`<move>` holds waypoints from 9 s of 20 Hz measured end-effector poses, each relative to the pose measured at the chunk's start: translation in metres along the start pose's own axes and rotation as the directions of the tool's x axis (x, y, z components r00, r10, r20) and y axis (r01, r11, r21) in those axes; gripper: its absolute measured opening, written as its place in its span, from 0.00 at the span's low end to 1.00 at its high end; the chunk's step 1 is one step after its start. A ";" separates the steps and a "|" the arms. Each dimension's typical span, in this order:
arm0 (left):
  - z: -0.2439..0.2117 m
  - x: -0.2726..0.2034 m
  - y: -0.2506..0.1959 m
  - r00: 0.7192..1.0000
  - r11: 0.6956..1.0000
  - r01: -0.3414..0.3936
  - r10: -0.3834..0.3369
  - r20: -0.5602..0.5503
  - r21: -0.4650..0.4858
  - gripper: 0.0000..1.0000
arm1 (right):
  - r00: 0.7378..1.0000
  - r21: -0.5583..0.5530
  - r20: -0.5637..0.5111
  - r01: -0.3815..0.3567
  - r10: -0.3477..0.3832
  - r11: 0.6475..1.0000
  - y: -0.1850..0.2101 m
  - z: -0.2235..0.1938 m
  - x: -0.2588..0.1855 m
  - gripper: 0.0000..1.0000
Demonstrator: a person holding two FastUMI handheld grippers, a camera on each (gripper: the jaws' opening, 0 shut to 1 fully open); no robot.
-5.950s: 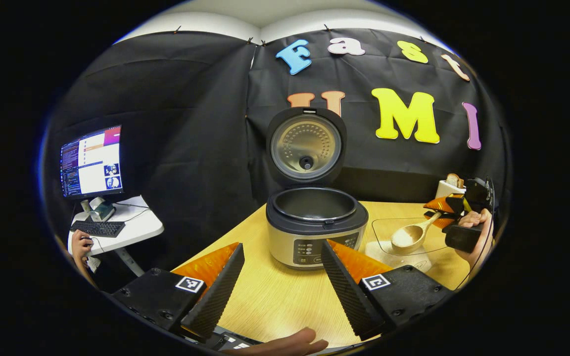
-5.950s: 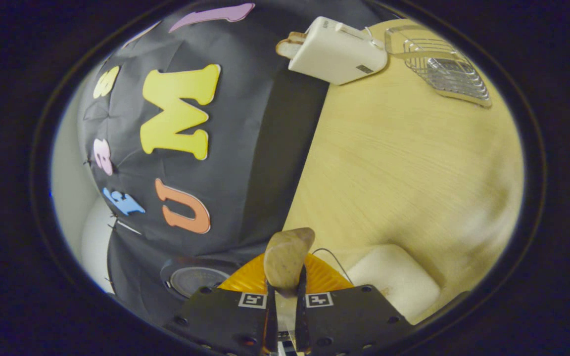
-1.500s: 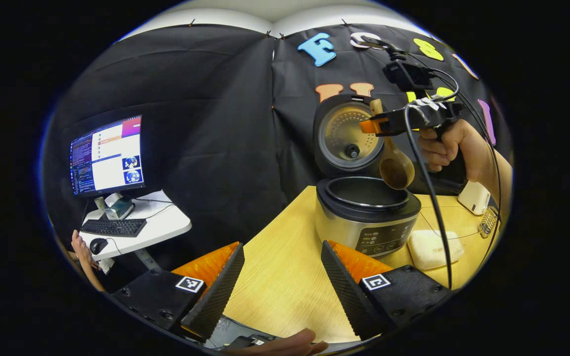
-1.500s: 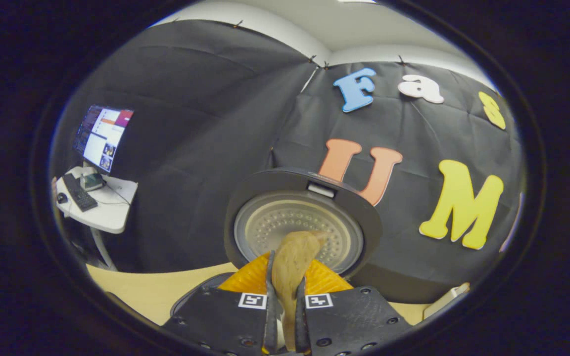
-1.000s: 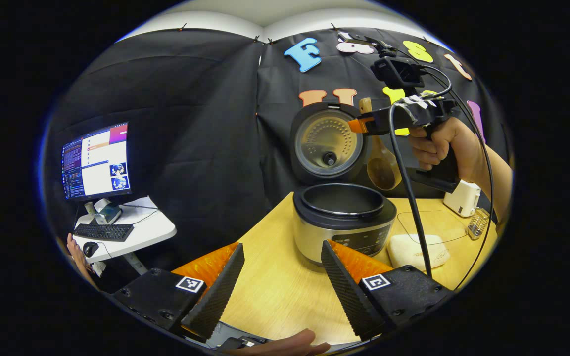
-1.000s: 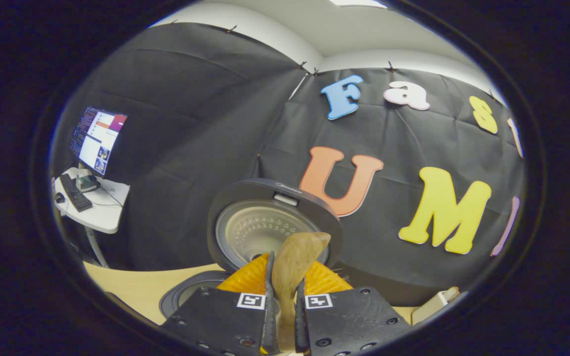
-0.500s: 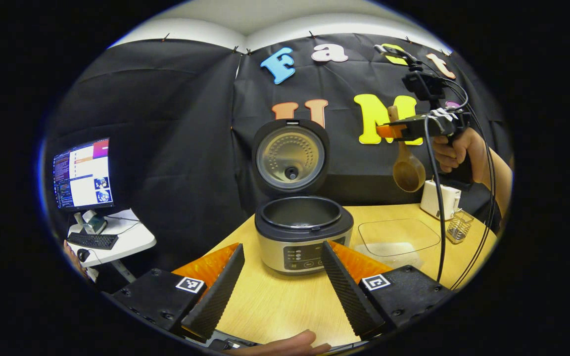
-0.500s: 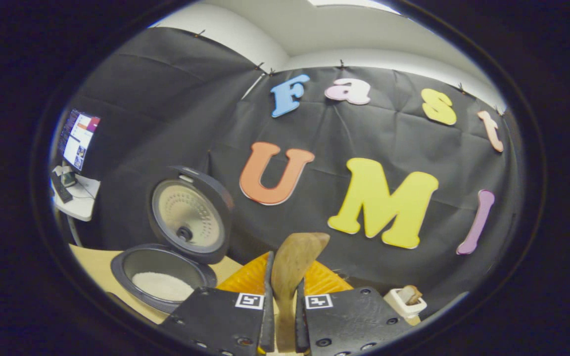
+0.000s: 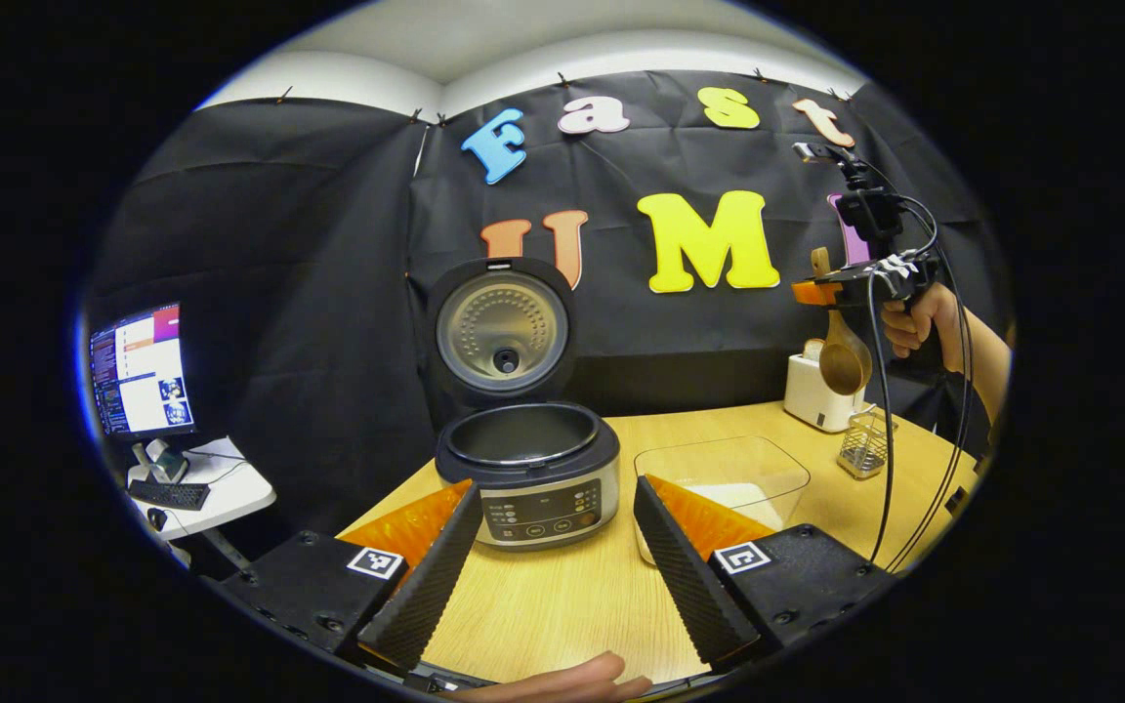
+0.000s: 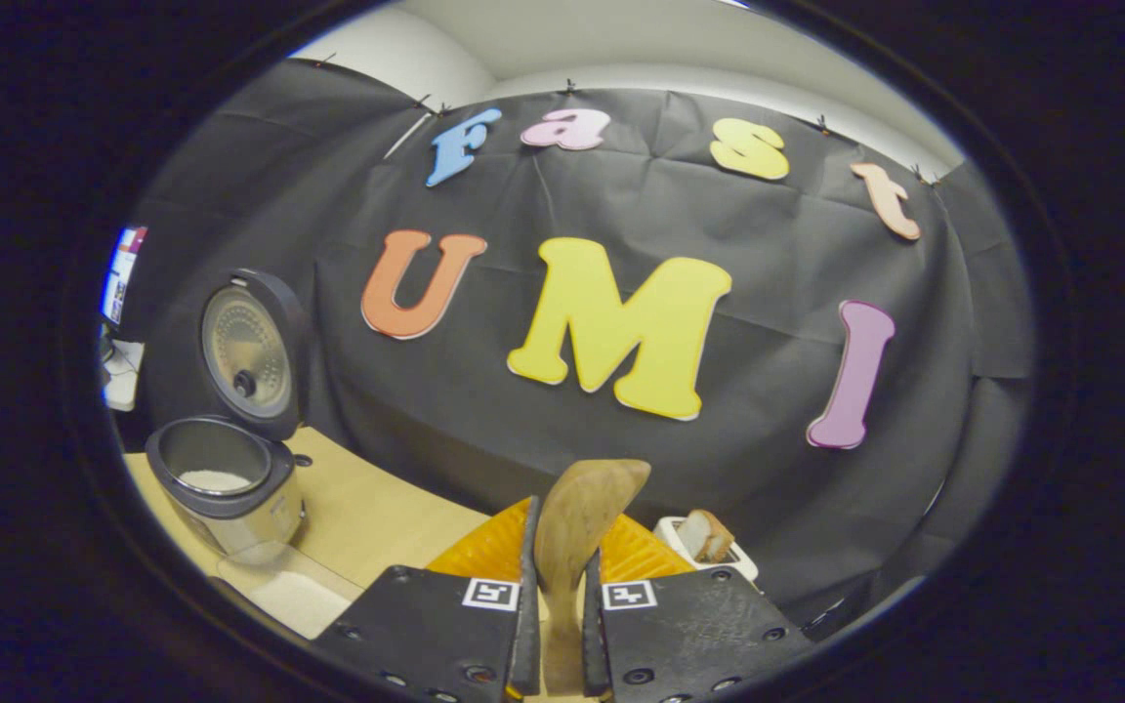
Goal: Close the left gripper, press the button to open the rice cooker; take a wooden spoon from the chopstick holder with the right hand, scoop a spoonful of rice and pour it into the rice cooker, then put the wooden spoon back into the chopstick holder.
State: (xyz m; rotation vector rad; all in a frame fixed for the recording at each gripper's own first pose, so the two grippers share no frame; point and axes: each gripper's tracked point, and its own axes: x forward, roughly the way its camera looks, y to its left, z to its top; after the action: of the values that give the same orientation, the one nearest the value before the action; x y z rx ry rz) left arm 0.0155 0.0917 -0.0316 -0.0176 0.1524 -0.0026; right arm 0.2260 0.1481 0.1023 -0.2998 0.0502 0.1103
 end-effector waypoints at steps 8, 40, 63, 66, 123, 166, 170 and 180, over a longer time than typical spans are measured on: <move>0.003 0.000 -0.026 0.998 0.998 0.070 -0.070 0.001 0.001 0.99 | 0.986 0.101 -0.108 0.136 -0.125 0.985 -0.080 -0.065 0.014 0.16; -0.004 0.001 -0.028 0.999 0.999 0.043 -0.043 -0.014 -0.018 0.99 | 0.931 0.128 -0.125 0.359 -0.344 0.925 -0.174 -0.091 -0.015 0.97; 0.162 0.069 0.056 0.985 0.987 -0.137 0.145 0.091 -0.086 0.99 | 0.984 0.265 -0.078 0.174 -0.159 0.948 -0.151 -0.143 -0.203 0.95; 0.178 0.101 0.050 0.989 0.989 -0.115 0.123 0.087 -0.091 0.99 | 0.988 0.259 -0.062 0.152 -0.140 0.954 -0.145 -0.145 -0.210 0.97; 0.144 0.187 0.042 0.933 0.988 -0.152 0.156 -0.324 0.037 0.94 | 0.990 0.202 -0.002 -0.135 0.139 0.970 -0.029 -0.137 -0.262 0.97; -0.113 0.113 -0.001 0.745 0.944 -0.162 -0.073 -0.663 -0.286 0.89 | 0.989 0.209 -0.041 -0.129 0.140 0.969 -0.029 -0.163 -0.252 0.97; -0.109 0.115 -0.003 0.774 0.954 -0.139 -0.063 -0.631 -0.265 0.89 | 0.984 0.232 -0.087 -0.134 0.158 0.963 -0.020 -0.175 -0.246 0.97; -0.055 0.088 -0.006 0.871 0.976 -0.099 -0.009 -0.491 -0.194 0.88 | 0.990 0.182 -0.046 -0.123 0.133 0.976 -0.018 -0.154 -0.256 0.95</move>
State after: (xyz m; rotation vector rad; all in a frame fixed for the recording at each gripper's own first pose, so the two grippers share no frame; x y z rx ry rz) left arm 0.0939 0.0849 -0.0996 -0.2306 0.6645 0.0569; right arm -0.0308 0.0597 -0.0229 -0.1198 0.1368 0.2238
